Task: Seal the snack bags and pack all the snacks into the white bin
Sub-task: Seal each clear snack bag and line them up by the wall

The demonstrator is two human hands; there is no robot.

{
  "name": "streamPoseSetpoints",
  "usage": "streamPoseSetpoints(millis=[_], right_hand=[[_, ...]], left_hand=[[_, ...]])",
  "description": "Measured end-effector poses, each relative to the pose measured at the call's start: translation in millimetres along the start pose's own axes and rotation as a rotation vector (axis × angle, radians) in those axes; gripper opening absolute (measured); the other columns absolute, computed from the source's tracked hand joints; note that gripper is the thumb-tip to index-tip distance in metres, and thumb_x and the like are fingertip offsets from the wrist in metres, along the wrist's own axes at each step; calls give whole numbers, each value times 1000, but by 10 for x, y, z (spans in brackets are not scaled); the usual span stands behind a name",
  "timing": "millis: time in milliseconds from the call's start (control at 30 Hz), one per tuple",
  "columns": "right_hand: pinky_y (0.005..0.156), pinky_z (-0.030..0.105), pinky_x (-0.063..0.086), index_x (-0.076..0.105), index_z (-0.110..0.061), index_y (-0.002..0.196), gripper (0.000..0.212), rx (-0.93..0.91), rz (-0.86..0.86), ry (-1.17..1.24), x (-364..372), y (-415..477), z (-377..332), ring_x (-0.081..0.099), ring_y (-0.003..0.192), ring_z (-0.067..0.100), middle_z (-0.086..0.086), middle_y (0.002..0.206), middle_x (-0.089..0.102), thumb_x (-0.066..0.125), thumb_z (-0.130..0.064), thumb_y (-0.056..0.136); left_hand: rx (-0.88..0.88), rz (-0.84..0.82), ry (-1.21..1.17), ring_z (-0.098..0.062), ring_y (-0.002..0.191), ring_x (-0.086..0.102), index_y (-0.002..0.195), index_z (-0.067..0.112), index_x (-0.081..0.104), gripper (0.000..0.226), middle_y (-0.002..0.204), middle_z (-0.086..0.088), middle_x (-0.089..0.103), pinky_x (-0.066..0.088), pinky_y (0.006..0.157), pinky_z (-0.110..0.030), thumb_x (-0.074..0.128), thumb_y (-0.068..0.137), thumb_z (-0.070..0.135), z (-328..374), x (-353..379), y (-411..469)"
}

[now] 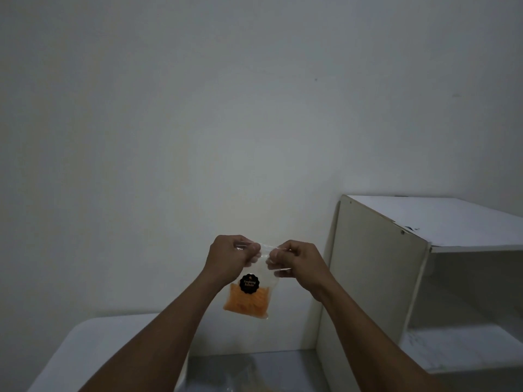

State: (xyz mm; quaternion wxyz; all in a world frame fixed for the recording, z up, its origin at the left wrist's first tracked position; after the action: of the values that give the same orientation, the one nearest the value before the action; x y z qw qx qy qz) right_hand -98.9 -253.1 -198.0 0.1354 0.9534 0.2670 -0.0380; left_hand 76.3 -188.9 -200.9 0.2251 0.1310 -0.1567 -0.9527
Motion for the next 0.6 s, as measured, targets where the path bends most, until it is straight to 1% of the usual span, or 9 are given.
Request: streamPoseSetpoints(millis=[100, 167, 233, 300, 400, 500, 600], right_hand=[[69, 32, 57, 68, -1, 82, 9, -37, 33, -36, -19, 3, -39, 73, 73, 23, 17, 82, 76, 66, -1, 90], [69, 33, 58, 68, -1, 83, 7, -42, 44, -26, -33, 11, -62, 73, 75, 23, 17, 83, 76, 67, -2, 90], [71, 32, 59, 68, 0, 88, 5, -31, 32, -15, -28, 10, -73, 74, 79, 23, 16, 87, 76, 67, -4, 91], [72, 33, 60, 68, -1, 90, 4, -18, 13, 9, -4, 4, -71, 74, 81, 22, 17, 89, 75, 67, -5, 91], [73, 35, 60, 67, -2, 88, 5, -14, 18, 55, 29, -12, -69, 73, 80, 23, 16, 86, 75, 66, -5, 92], [71, 33, 60, 67, -1, 83, 9, -28, 40, 36, 31, -11, -79, 73, 79, 25, 19, 86, 75, 66, -3, 91], [69, 32, 59, 67, 3, 82, 8, -27, 39, 41, 43, -14, -95, 73, 78, 25, 20, 87, 75, 66, 0, 89]], left_hand=[[-35, -48, -99, -25, 82, 74, 91, 4, 76, 12, 83, -12, 77, 61, 77, -35, 72, 88, 15, 19, 13, -24], [-63, -51, -173, -28, 86, 74, 92, 0, 74, 15, 87, -17, 76, 61, 79, -37, 70, 89, 14, 19, 13, -34], [-63, -20, -186, -31, 84, 74, 90, -1, 75, 15, 83, -17, 76, 61, 81, -37, 70, 89, 13, 11, 13, -32], [-56, 4, -170, -30, 81, 75, 87, 0, 75, 13, 80, -15, 76, 60, 81, -36, 71, 88, 13, 6, 11, -24], [-59, 37, -189, -25, 81, 75, 88, 1, 75, 14, 81, -12, 77, 60, 78, -32, 71, 89, 14, 5, -12, -26], [-77, 7, -212, -23, 83, 75, 92, -1, 74, 19, 86, -12, 77, 60, 77, -32, 70, 90, 18, 11, -48, -43], [-87, -1, -222, -24, 84, 75, 93, -2, 73, 19, 88, -14, 76, 61, 77, -32, 70, 89, 17, 11, -77, -67]])
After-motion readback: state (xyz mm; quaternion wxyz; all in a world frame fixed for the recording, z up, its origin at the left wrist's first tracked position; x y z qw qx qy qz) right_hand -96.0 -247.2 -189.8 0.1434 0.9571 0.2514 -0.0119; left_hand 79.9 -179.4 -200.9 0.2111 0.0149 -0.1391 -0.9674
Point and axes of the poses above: each hand's wrist, its own y-axis towards the middle knuckle, its own x-axis out of the palm, z = x × y, the point moved 1 cm from there along y, towards the middle knuckle
